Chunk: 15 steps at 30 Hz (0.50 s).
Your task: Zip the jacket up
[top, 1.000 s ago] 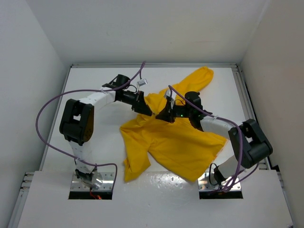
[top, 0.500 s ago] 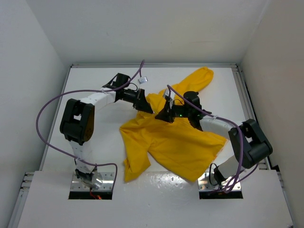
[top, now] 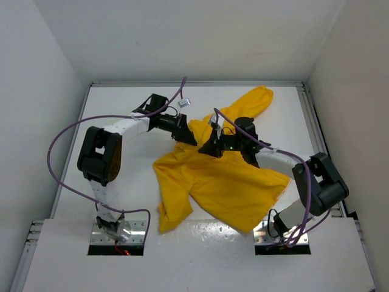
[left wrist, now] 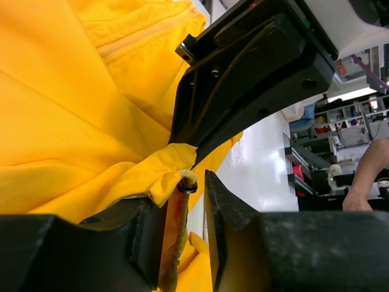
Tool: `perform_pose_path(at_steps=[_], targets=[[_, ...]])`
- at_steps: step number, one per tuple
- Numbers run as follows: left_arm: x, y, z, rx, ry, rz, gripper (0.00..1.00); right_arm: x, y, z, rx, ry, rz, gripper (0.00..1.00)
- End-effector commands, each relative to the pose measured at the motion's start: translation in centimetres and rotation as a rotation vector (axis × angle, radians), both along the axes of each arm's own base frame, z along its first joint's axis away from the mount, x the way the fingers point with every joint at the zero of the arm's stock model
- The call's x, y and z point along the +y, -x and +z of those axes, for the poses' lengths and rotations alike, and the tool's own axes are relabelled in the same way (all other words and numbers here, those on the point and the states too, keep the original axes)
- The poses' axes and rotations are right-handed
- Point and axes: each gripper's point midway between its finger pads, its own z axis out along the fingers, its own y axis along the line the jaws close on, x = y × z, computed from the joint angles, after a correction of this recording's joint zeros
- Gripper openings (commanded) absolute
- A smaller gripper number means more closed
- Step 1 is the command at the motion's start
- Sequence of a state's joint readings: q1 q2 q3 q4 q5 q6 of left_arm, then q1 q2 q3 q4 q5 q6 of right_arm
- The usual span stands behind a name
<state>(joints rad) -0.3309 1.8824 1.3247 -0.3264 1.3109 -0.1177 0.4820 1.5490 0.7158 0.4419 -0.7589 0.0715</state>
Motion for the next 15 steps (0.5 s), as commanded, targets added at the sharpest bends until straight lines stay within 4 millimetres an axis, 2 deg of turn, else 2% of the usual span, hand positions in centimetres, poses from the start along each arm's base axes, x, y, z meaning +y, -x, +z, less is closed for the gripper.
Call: perform_pose_path(at_steps=[1,4,11,14,15], targets=[[-0.67,0.12,0.07,-0.018,0.018,-0.025,0.35,1.21,-0.69,3.96,-0.092,-0.066,0.026,0.0],[-1.0,0.22,0.33,-0.027,0.021,-0.034,0.3,1.27,-0.78,4.05,-0.093,-0.069,0.026,0.0],[-1.03,0.18,-0.01,-0.018,0.018,-0.034,0.28,1.58,-0.77,4.2,-0.097,-0.074,0.033,0.0],[-1.1,0.18,0.14,-0.013,0.031,-0.046,0.15,1.65,-0.59,4.01,-0.098,-0.07,0.037,0.0],[-1.1,0.18,0.14,-0.013,0.032,-0.046,0.08,1.54,-0.51,3.9,-0.099,-0.066,0.039,0.0]])
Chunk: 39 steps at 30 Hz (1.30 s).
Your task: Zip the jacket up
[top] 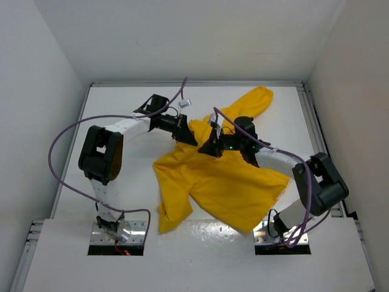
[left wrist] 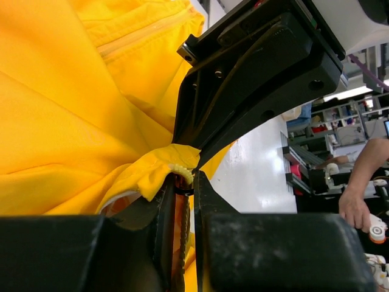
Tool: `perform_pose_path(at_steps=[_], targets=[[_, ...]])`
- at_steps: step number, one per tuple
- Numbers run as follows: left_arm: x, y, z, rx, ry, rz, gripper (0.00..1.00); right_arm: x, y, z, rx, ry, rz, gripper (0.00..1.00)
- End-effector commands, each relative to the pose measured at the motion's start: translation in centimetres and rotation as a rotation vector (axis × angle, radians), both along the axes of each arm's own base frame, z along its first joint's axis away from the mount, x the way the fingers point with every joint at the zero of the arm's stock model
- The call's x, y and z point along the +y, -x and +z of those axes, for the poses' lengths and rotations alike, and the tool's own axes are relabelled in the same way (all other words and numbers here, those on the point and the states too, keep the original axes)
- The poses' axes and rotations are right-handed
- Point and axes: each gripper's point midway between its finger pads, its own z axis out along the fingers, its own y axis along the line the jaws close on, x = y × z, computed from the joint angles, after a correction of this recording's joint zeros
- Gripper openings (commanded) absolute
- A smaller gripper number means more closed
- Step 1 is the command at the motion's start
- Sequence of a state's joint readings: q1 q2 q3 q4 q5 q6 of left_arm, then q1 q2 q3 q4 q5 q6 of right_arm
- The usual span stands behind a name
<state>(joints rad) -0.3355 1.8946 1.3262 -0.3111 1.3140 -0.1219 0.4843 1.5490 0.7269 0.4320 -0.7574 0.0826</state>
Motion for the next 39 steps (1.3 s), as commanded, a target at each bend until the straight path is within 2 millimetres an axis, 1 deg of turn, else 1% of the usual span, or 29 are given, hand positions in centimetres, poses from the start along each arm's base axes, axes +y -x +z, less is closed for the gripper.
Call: perform_pose_path(at_steps=[1,4,6,8,9,12,14,18,19,20,21,22,23,24,25,26,27,28,29,30,31,32,33,34,35,36,37,38,39], targets=[[-0.9,0.5,0.7,-0.009,0.043,-0.053,0.04,1.2,-0.3,3.4,-0.108,-0.058,0.039,0.0],[0.1,-0.3,1.4,-0.012,0.067,-0.04,0.0,0.7,0.1,2.7,-0.123,-0.04,0.04,0.0],[1.3,-1.5,1.8,-0.022,0.077,-0.006,0.0,0.5,0.4,2.8,-0.133,-0.038,0.042,0.0],[2.2,-2.7,2.5,-0.046,0.084,0.022,0.0,0.1,1.1,1.9,-0.124,-0.024,0.046,0.0],[3.0,-3.8,2.6,-0.055,0.085,0.049,0.0,-0.1,1.3,1.6,-0.118,-0.018,0.044,0.0],[4.8,-5.8,3.9,-0.074,0.099,0.096,0.0,-0.6,1.6,1.2,-0.118,-0.013,0.041,0.0],[5.5,-6.9,3.7,-0.074,0.104,0.113,0.0,-0.6,2.0,1.0,-0.113,-0.011,0.046,0.0],[7.4,-9.0,5.1,-0.126,0.112,0.163,0.0,-1.0,2.1,0.5,-0.099,-0.003,0.037,0.0],[7.4,-9.2,4.7,-0.11,0.102,0.172,0.0,-1.1,1.9,0.5,-0.099,0.0,0.028,0.0],[8.0,-9.9,5.0,-0.129,0.096,0.194,0.0,-1.0,1.9,0.4,-0.1,0.001,0.03,0.0],[8.5,-10.7,5.0,-0.141,0.086,0.218,0.0,-1.1,1.2,0.2,-0.101,0.017,-0.005,0.0],[8.7,-11.6,4.8,-0.161,0.053,0.255,0.07,-0.9,0.2,0.4,-0.106,0.023,-0.022,0.08],[9.3,-12.5,4.8,-0.178,0.03,0.294,0.14,-0.9,-0.3,0.3,-0.081,0.034,-0.052,0.25],[10.3,-13.9,5.3,-0.22,0.006,0.344,0.24,-0.8,-1.6,0.9,-0.078,0.036,-0.089,0.57],[11.4,-15.8,5.5,-0.279,-0.063,0.441,0.37,-1.2,-3.1,1.4,-0.072,0.043,-0.124,0.7],[12.3,-17.0,5.9,-0.305,-0.096,0.503,0.44,-1.6,-3.8,1.4,-0.022,0.048,-0.169,0.76],[13.9,-18.0,7.3,-0.354,-0.126,0.573,0.55,-2.5,-5.6,2.7,-0.037,0.037,-0.222,0.8],[14.8,-18.9,7.9,-0.381,-0.154,0.625,0.86,-3.0,-6.2,3.1,-0.016,0.031,-0.252,0.84],[16.3,-20.1,8.2,-0.409,-0.206,0.707,0.93,-4.3,-7.4,4.6,0.007,0.027,-0.314,0.85],[17.3,-20.8,8.9,-0.437,-0.224,0.739,1.0,-6.1,-8.6,4.8,0.028,0.029,-0.38,0.86],[18.6,-21.1,9.9,-0.481,-0.248,0.768,1.0,-7.1,-8.6,4.6,0.072,0.046,-0.407,0.89],[19.5,-21.4,9.4,-0.466,-0.306,0.811,1.0,-9.8,-9.7,6.1,0.084,0.042,-0.478,0.91],[20.7,-21.7,10.4,-0.489,-0.34,0.854,1.0,-10.7,-9.7,6.4,0.088,0.054,-0.49,0.93],[21.9,-21.5,9.2,-0.478,-0.438,0.876,1.0,-13.6,-8.7,5.9,0.194,0.113,-0.542,0.97],[22.4,-21.3,8.8,-0.475,-0.478,0.879,1.0,-14.5,-8.2,5.7,0.218,0.145,-0.554,0.98],[22.9,-21.0,8.7,-0.479,-0.511,0.884,1.0,-16.0,-6.9,4.1,0.252,0.233,-0.55,1.0],[23.4,-20.3,7.1,-0.449,-0.557,0.886,1.0,-17.3,-6.4,3.9,0.271,0.268,-0.582,1.0],[23.9,-19.7,6.0,-0.421,-0.595,0.898,1.0,-19.5,-5.2,3.1,0.323,0.3,-0.626,1.0],[24.7,-19.1,5.7,-0.424,-0.644,0.926,1.0,-21.9,-3.9,1.4,0.355,0.319,-0.664,1.0]])
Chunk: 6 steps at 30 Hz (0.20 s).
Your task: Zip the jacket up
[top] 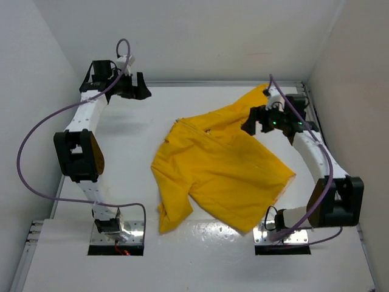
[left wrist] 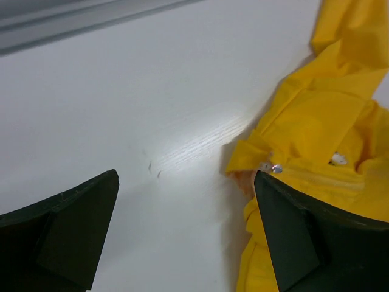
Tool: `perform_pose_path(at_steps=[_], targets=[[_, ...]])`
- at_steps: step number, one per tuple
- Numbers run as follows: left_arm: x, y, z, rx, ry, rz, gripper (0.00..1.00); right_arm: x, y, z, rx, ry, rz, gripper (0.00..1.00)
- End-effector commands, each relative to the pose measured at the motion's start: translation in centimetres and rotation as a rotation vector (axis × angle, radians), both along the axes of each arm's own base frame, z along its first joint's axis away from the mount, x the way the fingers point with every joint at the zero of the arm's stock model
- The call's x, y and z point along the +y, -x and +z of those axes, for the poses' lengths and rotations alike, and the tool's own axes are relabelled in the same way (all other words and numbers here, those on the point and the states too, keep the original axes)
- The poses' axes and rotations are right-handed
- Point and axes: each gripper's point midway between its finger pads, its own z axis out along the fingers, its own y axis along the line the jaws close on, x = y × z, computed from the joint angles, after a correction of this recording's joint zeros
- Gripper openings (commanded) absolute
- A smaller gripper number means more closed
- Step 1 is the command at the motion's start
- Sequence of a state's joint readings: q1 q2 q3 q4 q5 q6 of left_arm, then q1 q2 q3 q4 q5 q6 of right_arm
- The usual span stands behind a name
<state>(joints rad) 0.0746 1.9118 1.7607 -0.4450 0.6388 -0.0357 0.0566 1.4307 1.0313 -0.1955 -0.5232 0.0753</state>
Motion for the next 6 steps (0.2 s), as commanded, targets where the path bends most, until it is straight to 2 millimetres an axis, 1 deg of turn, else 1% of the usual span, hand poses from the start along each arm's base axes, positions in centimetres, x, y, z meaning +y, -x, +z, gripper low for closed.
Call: perform_pose_path(at_steps=[1,2,3,4,5,6], targets=[[3.3,3.9,-3.7,0.119,-0.179,0.124,1.0,-6.0,6.4,-4.2,0.235,0.082,-0.1,1.0],[3.6,4.2,-4.4,0.114,-0.193,0.141,1.0,-7.0,6.4,-4.0,0.185,0.094,-0.124,1.0],[4.0,4.9,-4.3,0.1,-0.209,0.162,1.0,-8.8,8.3,-6.1,0.225,0.085,-0.169,1.0],[4.4,6.7,-6.9,0.151,-0.217,0.162,1.0,-9.3,8.8,-6.5,0.224,0.089,-0.181,1.0],[4.4,7.2,-7.3,0.137,-0.223,0.158,1.0,-9.7,9.0,-6.2,0.195,0.089,-0.197,1.0],[5.0,6.9,-7.1,0.097,-0.245,0.188,1.0,-10.5,9.9,-7.3,0.228,0.069,-0.224,1.0]])
